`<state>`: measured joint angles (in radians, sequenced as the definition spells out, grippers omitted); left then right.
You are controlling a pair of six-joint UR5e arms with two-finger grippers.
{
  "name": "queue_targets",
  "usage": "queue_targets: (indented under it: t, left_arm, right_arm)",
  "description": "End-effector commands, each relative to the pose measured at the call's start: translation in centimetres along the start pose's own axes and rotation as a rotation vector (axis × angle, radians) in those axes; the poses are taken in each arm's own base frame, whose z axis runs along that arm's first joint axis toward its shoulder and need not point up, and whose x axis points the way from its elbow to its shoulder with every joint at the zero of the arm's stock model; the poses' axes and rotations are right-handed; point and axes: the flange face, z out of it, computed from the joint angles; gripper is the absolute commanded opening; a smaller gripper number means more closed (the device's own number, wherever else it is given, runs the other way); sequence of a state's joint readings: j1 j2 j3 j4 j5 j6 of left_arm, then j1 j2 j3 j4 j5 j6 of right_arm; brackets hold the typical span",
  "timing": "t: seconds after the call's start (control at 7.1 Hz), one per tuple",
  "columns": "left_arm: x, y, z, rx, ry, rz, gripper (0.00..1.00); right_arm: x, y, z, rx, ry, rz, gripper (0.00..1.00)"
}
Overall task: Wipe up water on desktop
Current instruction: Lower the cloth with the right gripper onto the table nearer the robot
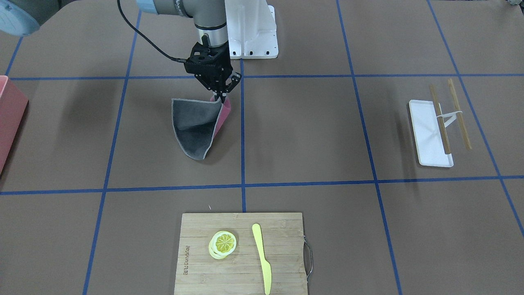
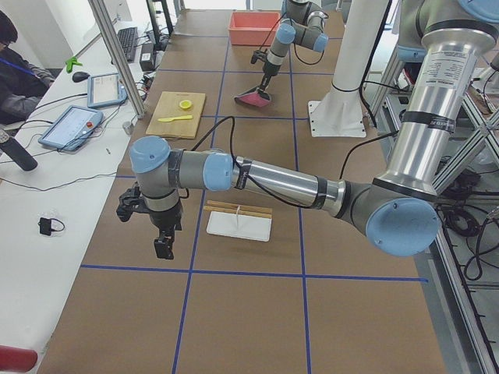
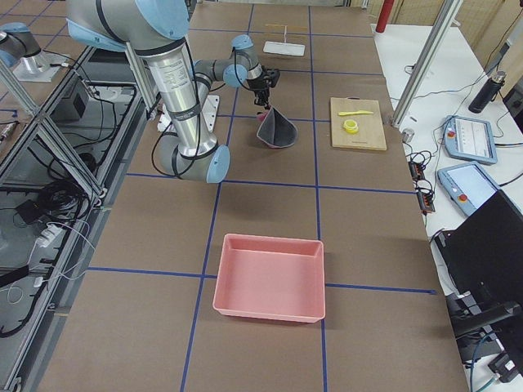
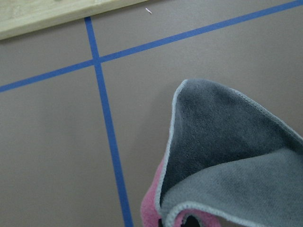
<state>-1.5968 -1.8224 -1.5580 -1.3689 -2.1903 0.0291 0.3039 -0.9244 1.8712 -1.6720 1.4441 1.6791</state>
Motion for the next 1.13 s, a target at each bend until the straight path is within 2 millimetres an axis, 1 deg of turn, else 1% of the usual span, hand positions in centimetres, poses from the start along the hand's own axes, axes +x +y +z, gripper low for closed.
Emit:
queue_targets:
  t: [0.0, 0.14, 0.28, 0.42, 0.56, 0.7, 0.84, 0.99]
  left_arm:
    - [-0.1, 0.1, 0.1, -0.004, 0.0, -0.003, 0.99]
    - [-0.2, 0.2, 0.3, -0.007, 0.002, -0.005, 0.99]
    - [-0.1, 0.2, 0.4, -0.011, 0.002, -0.007, 0.99]
    - [-0.4, 0.7, 1.1, -0.025, 0.006, -0.017, 0.99]
    - [-0.7, 1.4, 2.1, -0.042, 0.062, -0.034, 0.99]
    - [-0.8, 2.7, 3.2, -0.055, 0.124, -0.048, 0.99]
    - [-1.0, 3.2, 3.6, -0.057, 0.138, -0.049, 0.99]
    - [-1.3, 3.7, 4.1, -0.063, 0.138, -0.054, 0.99]
  right_arm:
    - [2.4, 0.2, 0.6, 0.011, 0.021, -0.016, 0.0]
    - [5.8, -0.9, -0.5, 0.014, 0.03, -0.124, 0.0]
    - [10.8, -1.2, -0.9, -0.026, 0.063, -0.202, 0.0]
    - [14.4, -1.9, -1.2, -0.038, 0.092, -0.276, 0.0]
    - [17.9, -2.7, -2.1, -0.045, 0.117, -0.327, 0.0]
    - [21.4, -3.6, -3.3, -0.049, 0.143, -0.358, 0.0]
    - [25.0, -5.0, -4.0, -0.048, 0.189, -0.403, 0.0]
    - [27.8, -5.9, -4.7, -0.045, 0.223, -0.429, 0.0]
